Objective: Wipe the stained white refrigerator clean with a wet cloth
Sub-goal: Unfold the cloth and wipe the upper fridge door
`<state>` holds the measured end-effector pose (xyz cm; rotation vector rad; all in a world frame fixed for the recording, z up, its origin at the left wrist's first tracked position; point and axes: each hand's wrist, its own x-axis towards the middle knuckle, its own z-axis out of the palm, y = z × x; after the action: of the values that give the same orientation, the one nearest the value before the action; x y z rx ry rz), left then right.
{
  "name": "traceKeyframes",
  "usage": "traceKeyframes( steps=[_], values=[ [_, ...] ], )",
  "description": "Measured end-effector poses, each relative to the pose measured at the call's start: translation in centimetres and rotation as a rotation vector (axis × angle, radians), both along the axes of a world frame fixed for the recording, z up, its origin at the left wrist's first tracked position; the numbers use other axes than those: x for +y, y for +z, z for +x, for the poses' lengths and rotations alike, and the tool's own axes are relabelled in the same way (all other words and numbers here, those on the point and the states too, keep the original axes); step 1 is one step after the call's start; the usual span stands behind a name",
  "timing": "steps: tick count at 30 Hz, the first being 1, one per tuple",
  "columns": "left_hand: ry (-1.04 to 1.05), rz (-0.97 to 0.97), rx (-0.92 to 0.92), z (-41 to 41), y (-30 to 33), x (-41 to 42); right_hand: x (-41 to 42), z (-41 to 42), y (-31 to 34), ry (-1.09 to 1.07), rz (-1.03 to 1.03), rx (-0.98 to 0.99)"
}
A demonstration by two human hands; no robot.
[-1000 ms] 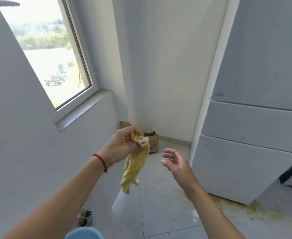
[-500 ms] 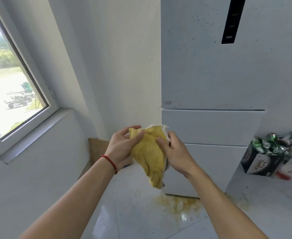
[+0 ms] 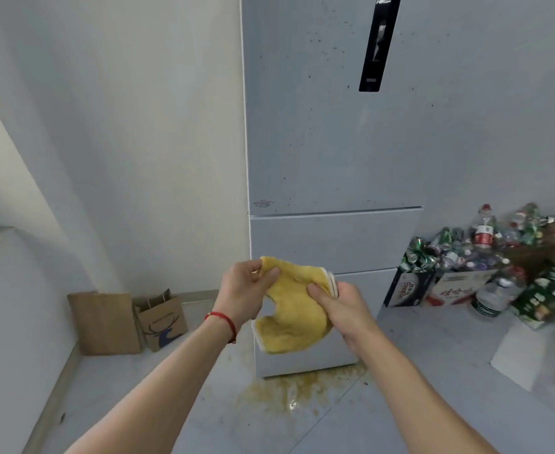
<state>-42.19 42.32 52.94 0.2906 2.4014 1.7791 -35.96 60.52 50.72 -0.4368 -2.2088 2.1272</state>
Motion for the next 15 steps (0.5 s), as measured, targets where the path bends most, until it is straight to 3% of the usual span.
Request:
traceKeyframes(
  steps=[2, 6, 7, 11, 12, 13, 15],
  values=[
    [0.072, 0.094, -0.04, -0.8, -1.0, 0.2, -0.5, -0.8, 0.1, -0.006, 0.103, -0.003],
    [-0.097, 0.262, -0.321, -1.4, -2.3, 1.0, -0.2, -1.4, 1.0, -0.011, -0.27, -0.045],
    [-0.164, 0.266, -0.363, -1.1, -2.6, 1.1, 0.0, -1.4, 1.0, 0.004, -0.255, -0.059],
    [-0.026, 0.156, -0.182, -0.9, -4.5, 1.6, 1.0, -1.9, -0.5, -0.021, 0.32, -0.054],
    [-0.004, 0.127, -0.13, -0.9, -4.5, 1.9, 1.2, -2.0, -0.7, -0.085, 0.379, -0.047],
    [-0.003, 0.126, -0.108, -0.6, -4.1, 2.2, 1.5, -2.0, -0.8, -0.154, 0.352, -0.036],
    [0.013, 0.213, -0.153, -0.6, -3.6, 2.8, 1.8, -1.8, -1.1, -0.255, 0.105, -0.019]
  ],
)
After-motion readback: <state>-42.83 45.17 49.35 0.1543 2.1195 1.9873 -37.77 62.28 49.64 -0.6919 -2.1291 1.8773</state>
